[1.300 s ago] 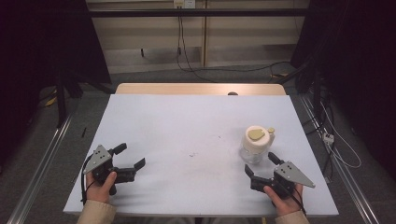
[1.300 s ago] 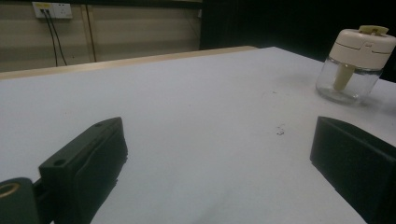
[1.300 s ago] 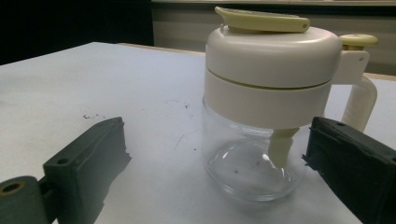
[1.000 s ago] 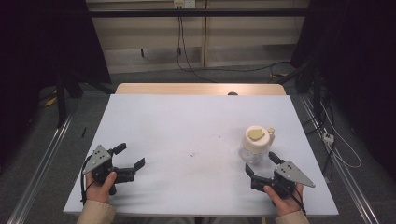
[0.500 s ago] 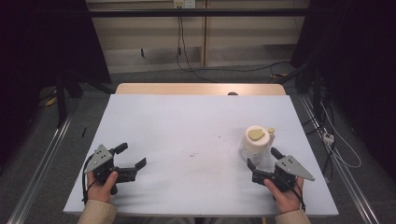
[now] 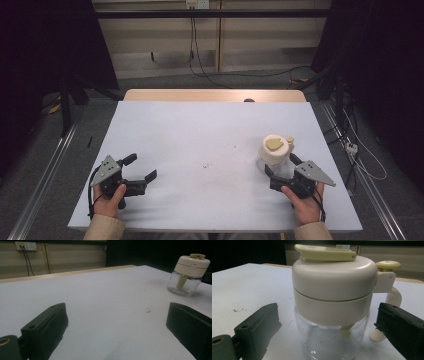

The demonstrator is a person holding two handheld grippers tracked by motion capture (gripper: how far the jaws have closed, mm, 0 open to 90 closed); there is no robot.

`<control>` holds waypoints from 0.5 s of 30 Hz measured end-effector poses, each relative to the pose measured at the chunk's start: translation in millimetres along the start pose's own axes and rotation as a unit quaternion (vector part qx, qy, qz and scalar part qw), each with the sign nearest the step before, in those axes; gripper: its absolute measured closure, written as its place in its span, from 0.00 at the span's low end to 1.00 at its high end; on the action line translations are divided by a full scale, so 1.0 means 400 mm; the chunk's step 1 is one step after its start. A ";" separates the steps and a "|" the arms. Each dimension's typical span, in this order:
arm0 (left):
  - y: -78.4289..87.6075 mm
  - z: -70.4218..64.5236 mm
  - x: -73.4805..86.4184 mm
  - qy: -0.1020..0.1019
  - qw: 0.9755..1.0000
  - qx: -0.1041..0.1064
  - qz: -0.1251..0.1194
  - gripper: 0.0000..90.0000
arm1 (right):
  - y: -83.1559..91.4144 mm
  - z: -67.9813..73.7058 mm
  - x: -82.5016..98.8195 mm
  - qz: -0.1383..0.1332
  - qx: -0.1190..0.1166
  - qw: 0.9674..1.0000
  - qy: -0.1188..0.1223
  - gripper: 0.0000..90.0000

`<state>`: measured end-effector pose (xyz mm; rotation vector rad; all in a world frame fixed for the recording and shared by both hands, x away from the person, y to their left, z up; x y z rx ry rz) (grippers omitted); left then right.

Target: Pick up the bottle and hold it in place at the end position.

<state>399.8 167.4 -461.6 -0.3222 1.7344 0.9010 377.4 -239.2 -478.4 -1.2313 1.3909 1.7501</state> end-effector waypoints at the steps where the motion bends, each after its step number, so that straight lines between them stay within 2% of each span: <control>1: 0.000 0.000 0.000 -0.001 1.000 0.001 -0.001 0.04 | -0.002 0.001 0.000 0.001 0.000 1.000 0.003 0.05; 9: 0.003 0.001 0.000 -0.001 1.000 0.001 -0.001 0.04 | -0.020 -0.003 -0.006 0.002 -0.005 1.000 -0.005 0.05; 15: 0.004 0.000 0.000 0.002 1.000 0.001 -0.003 0.04 | -0.034 0.000 -0.008 0.005 -0.004 1.000 -0.003 0.04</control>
Point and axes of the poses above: each handheld gripper's, and its own axes: y roughly backward along the jaws, x roughly out of its underside, z roughly to its left, the point moved 10 cm from there along -y, roughly forward along the jaws, and after that the axes turned 10 degrees about z, right-handed, at the moved point
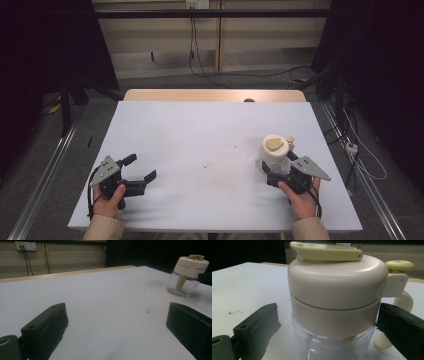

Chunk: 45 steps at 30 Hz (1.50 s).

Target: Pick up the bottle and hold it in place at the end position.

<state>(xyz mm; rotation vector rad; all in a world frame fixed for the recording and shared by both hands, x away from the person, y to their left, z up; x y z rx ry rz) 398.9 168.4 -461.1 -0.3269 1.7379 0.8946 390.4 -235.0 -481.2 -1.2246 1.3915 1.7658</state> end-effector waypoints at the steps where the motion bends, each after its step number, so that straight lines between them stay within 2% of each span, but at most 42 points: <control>1: 0.000 -0.001 0.000 -0.001 1.000 0.000 0.000 0.04 | -0.002 -0.001 -0.001 0.000 0.000 1.000 -0.004 0.04; 14: -0.001 -0.002 0.003 0.000 1.000 0.005 0.002 0.04 | -0.025 -0.019 -0.008 0.003 0.008 1.000 -0.013 0.04; 24: -0.004 -0.004 0.003 0.001 1.000 0.007 0.003 0.04 | -0.052 -0.016 -0.007 0.015 0.007 1.000 -0.011 0.03; 45: -0.009 -0.006 0.004 0.000 1.000 0.011 0.004 0.04 | -0.074 -0.016 -0.017 0.013 0.002 1.000 -0.028 0.05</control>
Point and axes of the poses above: each handheld gripper's, and its own axes: y roughly backward along the jaws, x roughly out of its underside, z roughly to its left, the point moved 10 cm from there along -y, roughly forward along the jaws, and after that the axes turned 10 degrees about z, right-handed, at the moved point
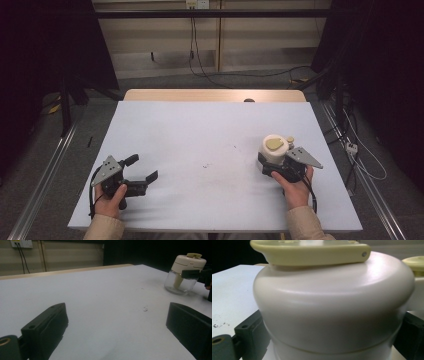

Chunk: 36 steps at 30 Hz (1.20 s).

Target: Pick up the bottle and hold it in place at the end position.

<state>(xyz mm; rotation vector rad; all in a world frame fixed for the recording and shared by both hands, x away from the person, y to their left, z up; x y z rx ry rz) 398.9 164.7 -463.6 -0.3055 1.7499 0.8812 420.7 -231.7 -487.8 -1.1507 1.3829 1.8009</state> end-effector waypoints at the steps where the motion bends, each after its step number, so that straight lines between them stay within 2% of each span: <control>1: 0.000 -0.001 -0.001 0.000 1.000 0.002 -0.001 0.04 | -0.001 0.000 0.000 0.001 0.000 1.000 0.000 0.05; 14: -0.001 0.001 -0.001 0.003 1.000 0.002 -0.002 0.04 | -0.007 -0.001 -0.005 0.005 -0.003 1.000 -0.010 0.06; 28: 0.000 0.003 -0.003 0.003 1.000 0.000 -0.004 0.04 | -0.007 0.005 -0.011 -0.002 0.003 1.000 0.003 0.07; 36: 0.000 0.004 -0.003 0.004 1.000 0.000 -0.004 0.04 | -0.004 0.003 -0.020 -0.014 -0.001 1.000 -0.009 0.07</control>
Point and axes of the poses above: each handheld gripper's, and its own axes: y roughly backward along the jaws, x roughly out of its underside, z roughly to its left, the point moved 10 cm from there along -y, roughly forward along the jaws, and after that the axes turned 10 degrees about z, right-handed, at the moved point
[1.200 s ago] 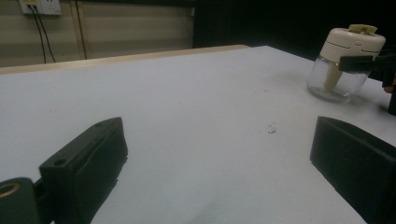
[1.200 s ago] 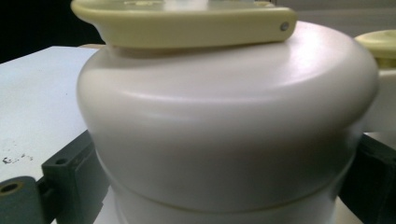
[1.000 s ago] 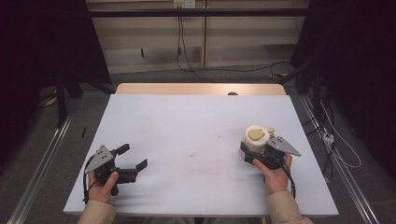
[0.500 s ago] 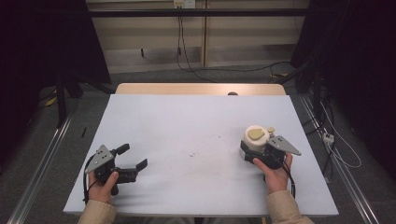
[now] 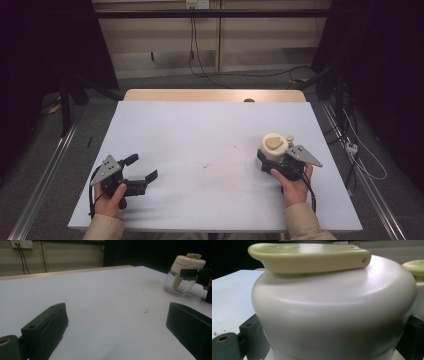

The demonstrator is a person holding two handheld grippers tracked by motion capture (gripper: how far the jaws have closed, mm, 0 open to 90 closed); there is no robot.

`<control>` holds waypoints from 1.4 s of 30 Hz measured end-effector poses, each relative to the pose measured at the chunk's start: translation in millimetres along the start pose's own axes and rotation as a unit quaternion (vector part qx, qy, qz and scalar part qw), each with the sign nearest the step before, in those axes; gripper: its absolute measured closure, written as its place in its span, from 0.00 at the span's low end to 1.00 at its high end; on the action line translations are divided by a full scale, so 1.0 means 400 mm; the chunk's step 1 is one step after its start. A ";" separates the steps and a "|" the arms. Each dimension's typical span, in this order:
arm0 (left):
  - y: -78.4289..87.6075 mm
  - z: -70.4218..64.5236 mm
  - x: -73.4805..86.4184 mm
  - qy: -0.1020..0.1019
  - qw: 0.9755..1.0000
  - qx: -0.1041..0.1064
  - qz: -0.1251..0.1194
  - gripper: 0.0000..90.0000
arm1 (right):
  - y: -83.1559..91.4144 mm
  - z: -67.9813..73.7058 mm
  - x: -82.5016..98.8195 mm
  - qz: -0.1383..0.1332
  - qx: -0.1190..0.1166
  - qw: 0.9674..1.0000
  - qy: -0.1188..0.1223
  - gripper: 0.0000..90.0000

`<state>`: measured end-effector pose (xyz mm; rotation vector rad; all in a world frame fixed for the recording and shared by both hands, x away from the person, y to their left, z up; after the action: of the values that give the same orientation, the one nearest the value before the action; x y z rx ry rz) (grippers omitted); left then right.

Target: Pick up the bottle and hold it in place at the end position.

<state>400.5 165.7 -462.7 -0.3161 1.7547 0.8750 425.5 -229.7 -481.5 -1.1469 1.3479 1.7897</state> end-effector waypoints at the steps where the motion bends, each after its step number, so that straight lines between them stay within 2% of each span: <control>1: 0.000 0.000 0.000 0.000 1.000 0.000 -0.001 0.04 | 0.001 -0.001 -0.002 -0.002 -0.002 1.000 0.000 0.07; 6: 0.001 0.000 -0.001 0.000 1.000 -0.001 -0.002 0.04 | 0.006 0.001 -0.010 -0.008 -0.004 1.000 0.000 0.07; 21: 0.002 0.000 -0.002 0.000 1.000 -0.002 -0.003 0.04 | -0.001 0.040 -0.033 -0.008 -0.020 1.000 0.015 0.08; 28: 0.003 0.000 -0.003 -0.001 1.000 -0.002 -0.005 0.04 | -0.012 0.056 -0.043 -0.007 -0.029 0.999 0.015 0.08; 42: 0.006 0.003 -0.003 0.002 1.000 -0.002 -0.006 0.04 | -0.041 0.096 -0.058 -0.004 -0.042 0.999 0.029 0.08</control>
<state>400.2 167.9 -460.9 -0.3301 1.7542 0.8702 439.3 -187.5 -463.6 -1.2550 1.3100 1.8366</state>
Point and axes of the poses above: each handheld gripper's, and its own axes: y roughly backward along the jaws, x roughly out of its underside, z roughly to its left, the point moved 10 cm from there along -y, roughly forward along the jaws, and after that the axes turned 10 degrees about z, right-handed, at the moved point
